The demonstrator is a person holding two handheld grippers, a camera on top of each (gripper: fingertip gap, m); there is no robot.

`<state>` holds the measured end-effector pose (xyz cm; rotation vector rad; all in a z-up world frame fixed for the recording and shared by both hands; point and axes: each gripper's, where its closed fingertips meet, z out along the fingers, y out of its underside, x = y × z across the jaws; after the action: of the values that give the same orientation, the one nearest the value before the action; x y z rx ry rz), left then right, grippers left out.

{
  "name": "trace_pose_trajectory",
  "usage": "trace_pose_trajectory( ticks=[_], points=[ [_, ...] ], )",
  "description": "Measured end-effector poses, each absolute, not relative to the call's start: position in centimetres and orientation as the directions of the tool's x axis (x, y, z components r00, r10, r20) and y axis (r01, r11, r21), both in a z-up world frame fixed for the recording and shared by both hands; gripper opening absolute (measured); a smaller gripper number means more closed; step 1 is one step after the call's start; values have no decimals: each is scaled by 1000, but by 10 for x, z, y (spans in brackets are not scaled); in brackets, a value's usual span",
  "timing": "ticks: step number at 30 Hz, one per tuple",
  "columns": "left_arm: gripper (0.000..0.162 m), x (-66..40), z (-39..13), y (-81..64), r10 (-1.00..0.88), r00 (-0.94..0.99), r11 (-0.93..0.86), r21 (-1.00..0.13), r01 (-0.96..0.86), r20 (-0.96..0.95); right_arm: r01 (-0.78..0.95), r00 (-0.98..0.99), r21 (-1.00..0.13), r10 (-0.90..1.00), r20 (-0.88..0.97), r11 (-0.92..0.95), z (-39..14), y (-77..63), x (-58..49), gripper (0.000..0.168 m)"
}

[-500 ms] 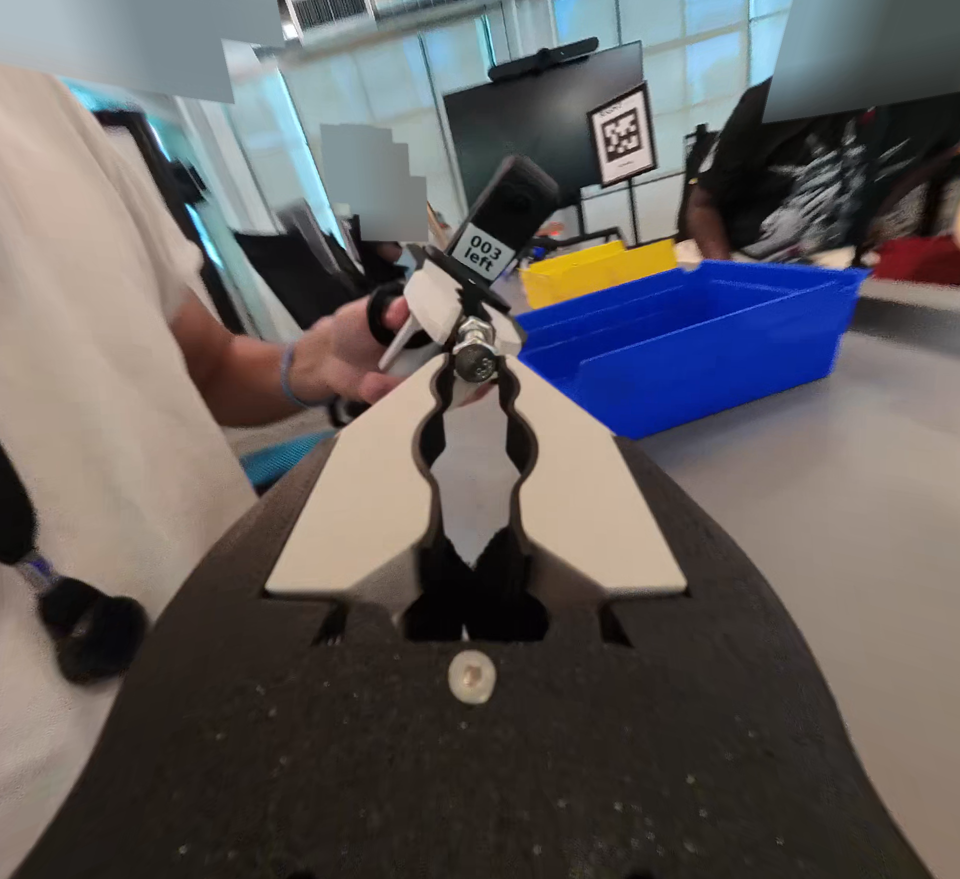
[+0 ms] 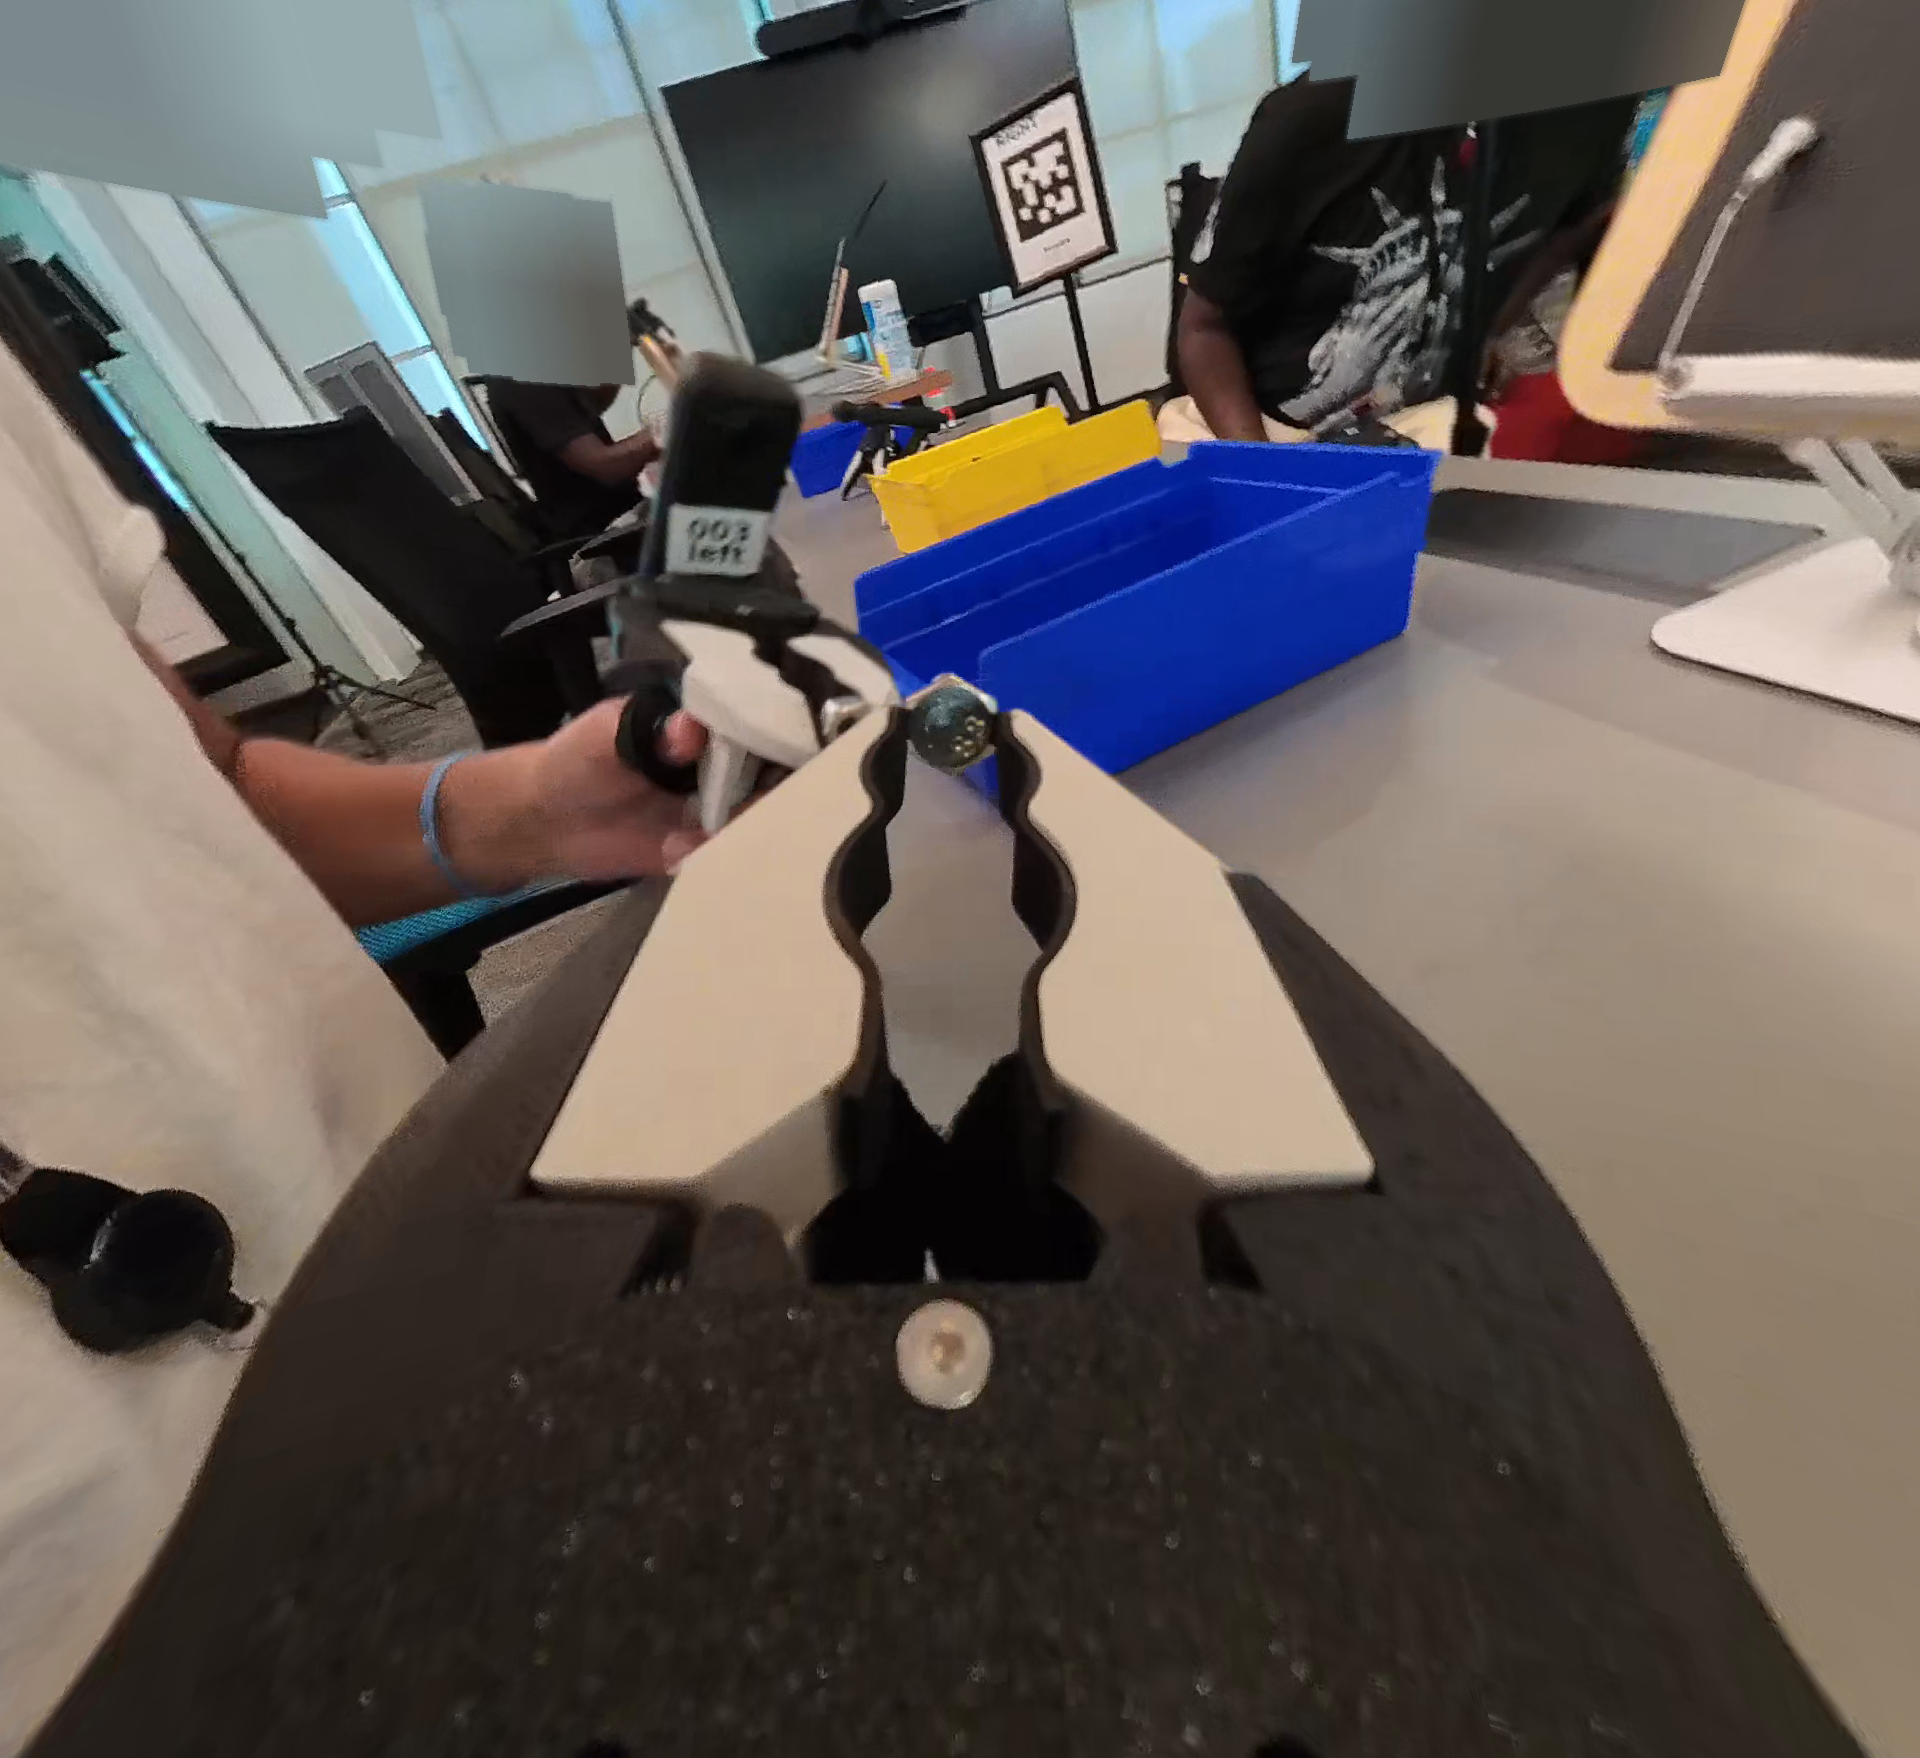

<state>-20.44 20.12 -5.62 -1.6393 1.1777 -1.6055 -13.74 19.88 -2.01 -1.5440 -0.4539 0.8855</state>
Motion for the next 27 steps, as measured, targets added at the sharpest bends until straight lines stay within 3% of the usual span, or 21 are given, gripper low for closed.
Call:
trace_pose_trajectory(
  ticks=[4,8,11,13,14,16,23,27],
  points=[
    [19,-195,-77,199,-908,-45,-406,-901,-151,417,-137,749,-953,601,-278,-270,-25,207,-99,16],
    [19,-196,-78,200,-947,-35,-307,-932,-194,319,-36,933,-909,311,-179,-415,-23,223,14,16],
    [19,-204,-72,204,-973,-34,-217,-953,-210,229,31,993,-825,111,-39,-564,-29,243,121,17],
    [19,-211,-71,207,-976,-27,-204,-957,-206,214,48,999,-698,31,37,-714,-58,259,184,16],
    [19,-214,-70,209,-975,-20,-214,-956,-199,223,48,999,-593,31,39,-804,-77,262,203,16],
    [19,-219,-69,210,-964,-20,-256,-949,-183,263,96,995,-490,79,55,-867,-99,278,223,16],
    [19,-224,-67,214,-959,-18,-275,-947,-167,282,311,937,-333,346,-48,-890,-140,326,196,16],
    [19,-223,-68,211,-968,-18,-243,-953,-178,250,401,913,-278,407,39,-873,-160,334,195,17]
  ],
)
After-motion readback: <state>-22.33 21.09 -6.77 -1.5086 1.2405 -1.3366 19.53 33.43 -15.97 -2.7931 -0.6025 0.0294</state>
